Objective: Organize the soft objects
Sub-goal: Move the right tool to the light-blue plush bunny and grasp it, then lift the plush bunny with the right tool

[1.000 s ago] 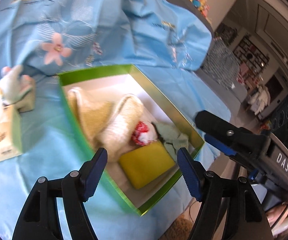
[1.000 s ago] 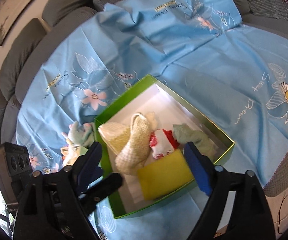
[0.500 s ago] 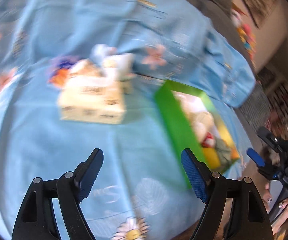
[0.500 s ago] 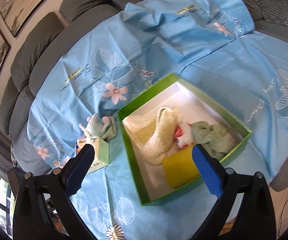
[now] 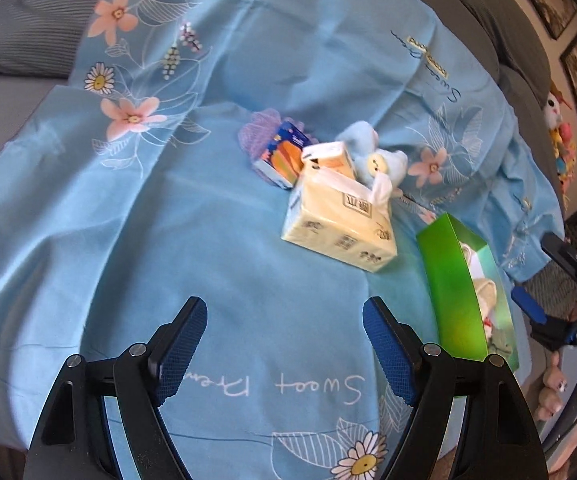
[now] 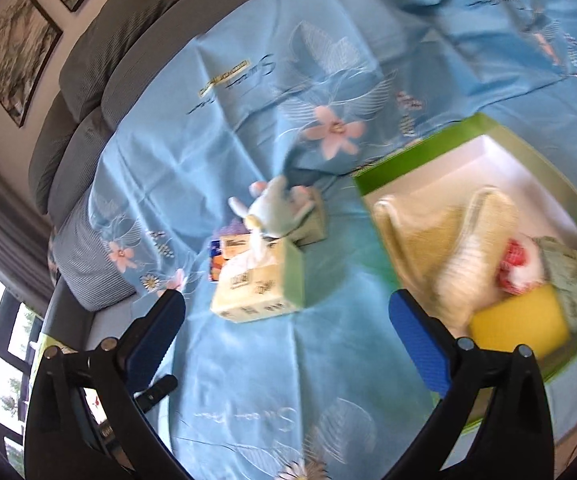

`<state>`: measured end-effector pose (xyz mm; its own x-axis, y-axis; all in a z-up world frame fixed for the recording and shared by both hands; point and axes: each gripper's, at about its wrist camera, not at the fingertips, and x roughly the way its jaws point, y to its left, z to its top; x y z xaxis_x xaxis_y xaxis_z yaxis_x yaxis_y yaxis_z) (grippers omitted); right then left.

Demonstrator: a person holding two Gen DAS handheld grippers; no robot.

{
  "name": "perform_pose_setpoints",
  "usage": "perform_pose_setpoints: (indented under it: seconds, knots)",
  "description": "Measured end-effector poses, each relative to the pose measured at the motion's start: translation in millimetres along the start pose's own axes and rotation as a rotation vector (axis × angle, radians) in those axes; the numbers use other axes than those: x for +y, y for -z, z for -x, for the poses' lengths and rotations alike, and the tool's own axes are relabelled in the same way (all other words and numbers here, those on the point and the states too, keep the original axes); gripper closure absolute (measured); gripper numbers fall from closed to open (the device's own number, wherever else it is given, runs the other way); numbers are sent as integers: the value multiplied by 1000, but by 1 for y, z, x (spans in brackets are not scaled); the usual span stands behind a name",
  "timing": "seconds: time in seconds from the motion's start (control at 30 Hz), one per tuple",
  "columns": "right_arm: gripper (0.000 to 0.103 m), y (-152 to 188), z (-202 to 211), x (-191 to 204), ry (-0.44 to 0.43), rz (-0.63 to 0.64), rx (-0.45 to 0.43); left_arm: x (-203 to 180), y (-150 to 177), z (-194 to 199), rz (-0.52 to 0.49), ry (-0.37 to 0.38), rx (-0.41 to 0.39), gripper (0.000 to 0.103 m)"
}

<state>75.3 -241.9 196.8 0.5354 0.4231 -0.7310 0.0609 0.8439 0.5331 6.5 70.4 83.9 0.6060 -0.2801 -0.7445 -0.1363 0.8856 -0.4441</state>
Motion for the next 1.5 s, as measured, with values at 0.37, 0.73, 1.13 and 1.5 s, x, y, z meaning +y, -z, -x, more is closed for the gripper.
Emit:
perform_pose_setpoints:
  seconds: [0.37,0.73,1.13,1.5]
  knots:
    - [7,-56,-98,31,-25,-10,118,-49,-70,-32,-66,46,-94,22]
    - [29,-107,-187,6,-24,-99,243,-99,-132,-128,-151,110,-46,22]
    - [47,-103,-245,-4,-45,-110,382,-115,-131,-187,-175,167,62,47]
    - [50,-105,-194,4,-120,-93,268,-148,-126,-128,-259,183,-41,49]
